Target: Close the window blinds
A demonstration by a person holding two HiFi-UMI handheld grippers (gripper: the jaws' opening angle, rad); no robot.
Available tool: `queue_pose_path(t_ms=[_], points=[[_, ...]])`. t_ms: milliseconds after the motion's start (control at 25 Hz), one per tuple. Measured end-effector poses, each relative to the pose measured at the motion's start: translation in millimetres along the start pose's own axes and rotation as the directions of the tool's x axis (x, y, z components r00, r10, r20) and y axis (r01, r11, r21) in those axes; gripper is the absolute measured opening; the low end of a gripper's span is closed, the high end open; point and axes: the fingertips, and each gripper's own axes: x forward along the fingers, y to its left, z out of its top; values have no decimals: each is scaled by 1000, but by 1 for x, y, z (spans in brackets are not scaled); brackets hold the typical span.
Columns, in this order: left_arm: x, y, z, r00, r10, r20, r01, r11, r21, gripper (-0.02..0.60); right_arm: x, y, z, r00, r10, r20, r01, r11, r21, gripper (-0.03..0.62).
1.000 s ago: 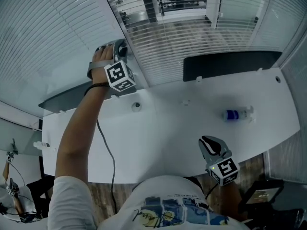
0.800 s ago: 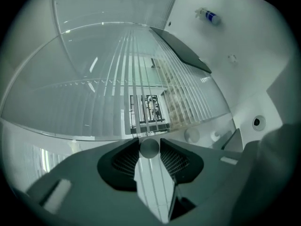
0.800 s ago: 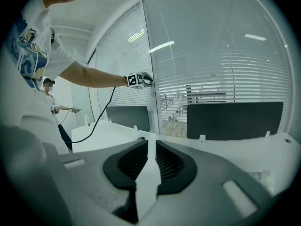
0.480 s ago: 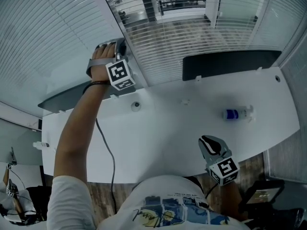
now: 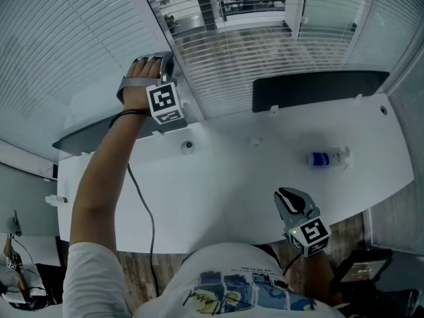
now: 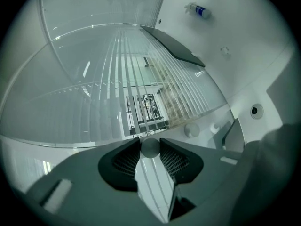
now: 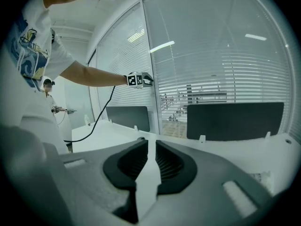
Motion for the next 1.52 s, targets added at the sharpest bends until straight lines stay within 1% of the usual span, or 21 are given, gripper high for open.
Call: queue_pose_path(t_ms=[40, 120, 200, 280, 360, 440, 520, 560, 600, 680, 760, 880, 960, 1040, 1160, 1200, 1240, 1280, 1440, 1520], points=[[0, 0, 0, 1000, -2, 2, 2, 1000, 3, 123, 0, 0, -1, 1000, 0, -1, 0, 1000, 1, 37], [-1, 1, 1, 1000, -2, 7, 2, 1000, -31, 121, -1, -1, -1, 1000, 0, -1, 0, 1000, 3, 37], [-2, 2, 2, 1000, 3, 15, -2, 995, -101, 121, -1, 0, -1, 1000, 2, 0, -2, 1000, 3, 37], [-2, 2, 3, 1000, 8, 24, -4, 983, -184, 121, 0, 0, -2, 1000, 3, 0, -3, 1000, 1, 37], [-2, 4, 4, 1000, 14, 25, -7, 964, -267, 121, 0, -1, -2, 1000, 1, -1, -1, 1000, -1, 37], [-3, 7, 5, 999, 32, 18, -24, 942, -335, 121, 0, -2, -3, 1000, 2, -1, -2, 1000, -1, 37], [-4, 9, 4, 999, 47, 18, -36, 913, -407, 121, 1, -2, -5, 1000, 5, -4, -5, 1000, -1, 37], [-4, 9, 4, 998, 53, 19, -39, 893, -449, 121, 2, -2, -5, 1000, 5, -5, -5, 1000, -1, 37], [-5, 10, 3, 998, 59, 21, -41, 868, -494, 121, 2, -2, -5, 1000, 6, -4, -6, 1000, -2, 37], [-6, 13, 2, 997, 72, 21, -46, 810, -584, 121, 3, -2, -4, 1000, 6, -2, -6, 1000, -2, 37], [-7, 15, -1, 996, 84, 18, -51, 743, -667, 121, 4, -2, -2, 1000, 7, 1, -7, 1000, -5, 37], [-9, 16, -4, 995, 100, 9, -58, 643, -764, 121, 4, -1, -2, 1000, 9, -2, -9, 1000, -11, 37], [-9, 17, -6, 994, 108, 3, -59, 565, -823, 121, 4, -1, -3, 1000, 8, -5, -8, 1000, -10, 37], [-10, 18, -8, 994, 111, -2, -55, 482, -875, 121, 4, -1, -4, 1000, 8, -7, -8, 1000, -7, 37], [-12, 19, -11, 994, 112, -5, -43, 344, -938, 121, 4, -1, -4, 1000, 9, -8, -9, 1000, -5, 37], [-12, 20, -12, 994, 112, -5, -39, 301, -953, 121, 4, -1, -4, 1000, 9, -7, -9, 1000, -5, 37], [-13, 20, -13, 994, 113, -6, -36, 267, -963, 121, 4, -1, -4, 1000, 10, -6, -10, 1000, -5, 37], [-14, 21, -14, 993, 115, -6, -34, 241, -970, 121, 4, -1, -4, 1000, 11, -6, -11, 1000, -7, 37], [-14, 22, -18, 992, 124, -3, -23, 156, -987, 121, 5, -5, -2, 1000, 13, -13, -13, 1000, -10, 37], [-14, 24, -19, 991, 133, 2, -12, 106, -994, 121, 5, -8, -3, 1000, 15, -14, -15, 1000, -11, 37]])
